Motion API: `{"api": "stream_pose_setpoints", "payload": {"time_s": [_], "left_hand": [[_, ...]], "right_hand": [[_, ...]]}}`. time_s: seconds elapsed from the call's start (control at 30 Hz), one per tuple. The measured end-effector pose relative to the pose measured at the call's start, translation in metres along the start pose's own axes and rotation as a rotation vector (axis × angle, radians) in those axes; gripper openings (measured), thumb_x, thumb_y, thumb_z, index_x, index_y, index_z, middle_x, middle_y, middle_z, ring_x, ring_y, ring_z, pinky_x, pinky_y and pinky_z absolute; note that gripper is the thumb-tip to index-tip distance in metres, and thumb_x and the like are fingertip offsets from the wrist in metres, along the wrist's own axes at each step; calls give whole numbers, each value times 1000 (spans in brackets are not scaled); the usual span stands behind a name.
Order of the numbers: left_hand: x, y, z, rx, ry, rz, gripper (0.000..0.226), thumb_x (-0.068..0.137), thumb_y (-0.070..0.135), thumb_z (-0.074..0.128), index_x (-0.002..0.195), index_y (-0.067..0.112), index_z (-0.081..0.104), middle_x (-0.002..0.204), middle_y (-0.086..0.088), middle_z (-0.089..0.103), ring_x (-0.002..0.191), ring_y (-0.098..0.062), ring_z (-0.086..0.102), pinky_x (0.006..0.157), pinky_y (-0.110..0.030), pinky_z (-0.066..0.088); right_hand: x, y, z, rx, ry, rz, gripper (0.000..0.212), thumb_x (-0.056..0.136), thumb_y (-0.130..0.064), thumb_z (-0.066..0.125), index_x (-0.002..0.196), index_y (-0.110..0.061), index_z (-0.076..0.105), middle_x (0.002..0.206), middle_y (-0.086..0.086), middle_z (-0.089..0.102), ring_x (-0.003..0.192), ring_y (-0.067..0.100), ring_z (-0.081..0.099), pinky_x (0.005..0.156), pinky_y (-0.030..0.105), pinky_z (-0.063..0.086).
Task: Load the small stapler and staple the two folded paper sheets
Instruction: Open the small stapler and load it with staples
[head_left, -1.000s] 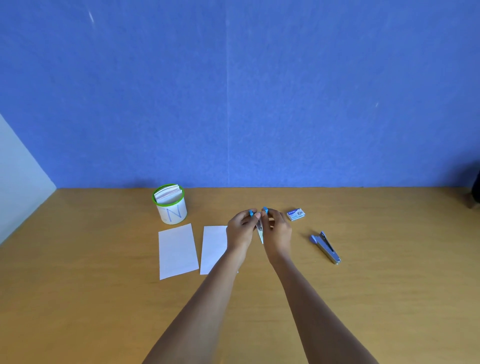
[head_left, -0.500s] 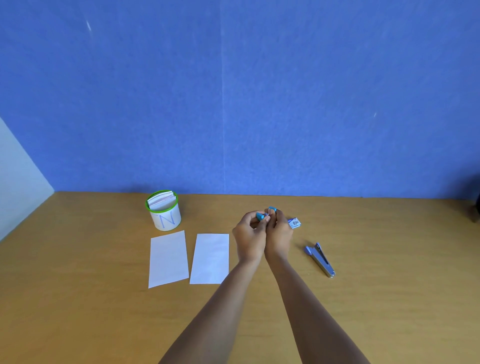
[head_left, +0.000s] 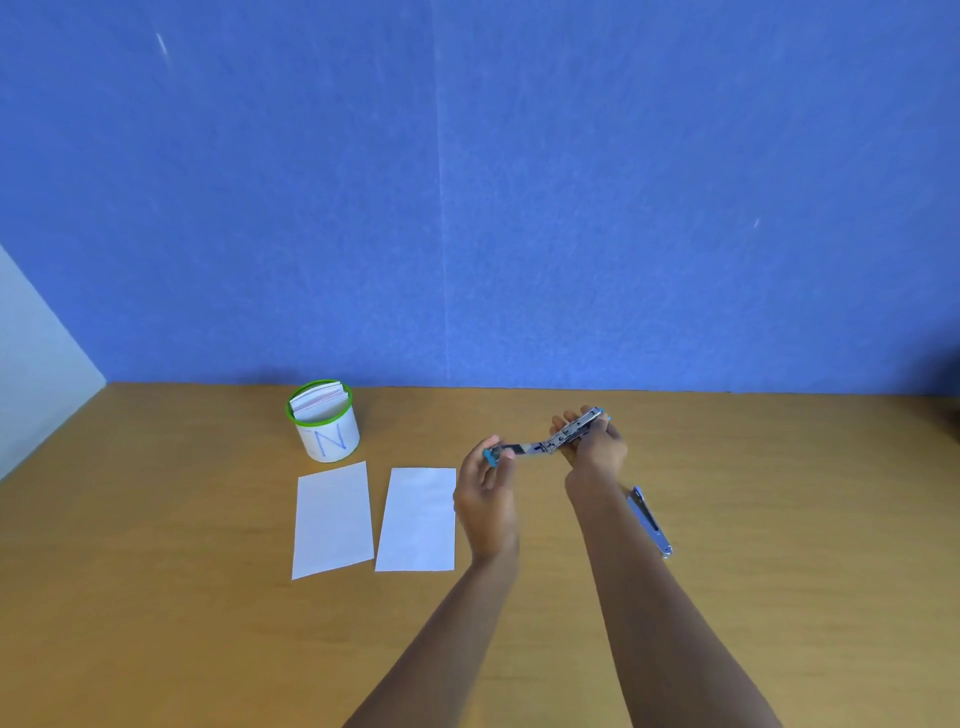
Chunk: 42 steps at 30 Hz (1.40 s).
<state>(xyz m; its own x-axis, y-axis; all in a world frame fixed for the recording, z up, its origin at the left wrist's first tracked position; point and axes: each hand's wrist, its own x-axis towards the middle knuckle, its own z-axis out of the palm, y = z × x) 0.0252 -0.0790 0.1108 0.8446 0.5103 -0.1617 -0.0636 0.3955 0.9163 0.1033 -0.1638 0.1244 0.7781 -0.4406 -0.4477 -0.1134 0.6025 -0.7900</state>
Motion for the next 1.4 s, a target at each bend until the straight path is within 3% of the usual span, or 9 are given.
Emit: {"api": "stream_pose_setpoints", "payload": {"time_s": [0.13, 0.23, 0.33, 0.5, 0.63, 0.73, 0.83, 1.07, 1.4], "left_hand": [[16, -4, -19, 157, -25, -190, 19, 86, 8, 61, 102, 16, 68, 91, 3, 65, 82, -10, 63, 80, -27, 51], [27, -1, -30, 391, -201, -264, 13, 88, 19, 58, 89, 21, 70, 89, 2, 71, 81, -13, 65, 72, -27, 48], [34, 7, -24, 583, -418, -303, 23, 91, 34, 53, 85, 23, 72, 78, 9, 73, 68, -9, 63, 60, -22, 43], [41, 16, -5, 314, -456, -471, 34, 96, 39, 47, 94, 14, 71, 81, 0, 74, 54, -12, 59, 51, -22, 45], [49, 13, -4, 195, -402, -507, 31, 94, 38, 52, 91, 15, 73, 80, 3, 73, 53, -11, 51, 49, -21, 41], [53, 13, -3, 87, -379, -567, 26, 91, 35, 58, 84, 13, 71, 64, 6, 69, 49, -10, 52, 49, -21, 41], [57, 11, -3, 32, -368, -593, 24, 88, 32, 63, 80, 10, 66, 55, 2, 59, 46, -12, 52, 48, -23, 41], [66, 6, -2, -9, -369, -625, 23, 88, 32, 63, 79, 10, 65, 60, 0, 52, 46, -13, 49, 45, -23, 41], [75, 4, -5, -2, -383, -616, 25, 88, 33, 63, 89, 8, 66, 67, -3, 52, 59, -16, 47, 57, -27, 39]], "right_hand": [[0, -7, 4, 131, -65, 74, 20, 103, -20, 34, 112, -9, 48, 84, 10, 65, 71, 24, 68, 67, 36, 58], [0, -6, 7, 47, -146, 75, 17, 102, -16, 34, 109, -7, 47, 85, 11, 61, 73, 21, 65, 65, 34, 55], [-2, 0, 10, -94, -217, 63, 18, 102, -12, 36, 104, -4, 52, 78, 9, 59, 70, 20, 62, 65, 29, 54], [-8, 11, 14, -426, -249, -65, 16, 96, -14, 46, 107, -15, 58, 84, 6, 62, 61, 14, 56, 52, 24, 47], [-11, 19, 10, -711, -241, -444, 19, 94, -17, 49, 110, -20, 58, 96, -1, 66, 70, 1, 60, 54, 9, 42], [-13, 25, 5, -906, -234, -869, 17, 93, -11, 51, 105, -14, 63, 100, 1, 65, 92, 21, 57, 76, 31, 48], [-13, 30, 6, -1045, -221, -1079, 16, 88, -8, 57, 99, -14, 69, 100, 1, 68, 92, 26, 56, 75, 40, 48], [-10, 33, 13, -1088, -196, -1145, 14, 88, -13, 62, 98, -16, 71, 99, 1, 69, 92, 28, 56, 74, 41, 49], [-5, 39, 18, -1098, -252, -1087, 15, 89, -15, 61, 101, -14, 71, 103, 5, 66, 96, 28, 54, 78, 41, 49]]}}
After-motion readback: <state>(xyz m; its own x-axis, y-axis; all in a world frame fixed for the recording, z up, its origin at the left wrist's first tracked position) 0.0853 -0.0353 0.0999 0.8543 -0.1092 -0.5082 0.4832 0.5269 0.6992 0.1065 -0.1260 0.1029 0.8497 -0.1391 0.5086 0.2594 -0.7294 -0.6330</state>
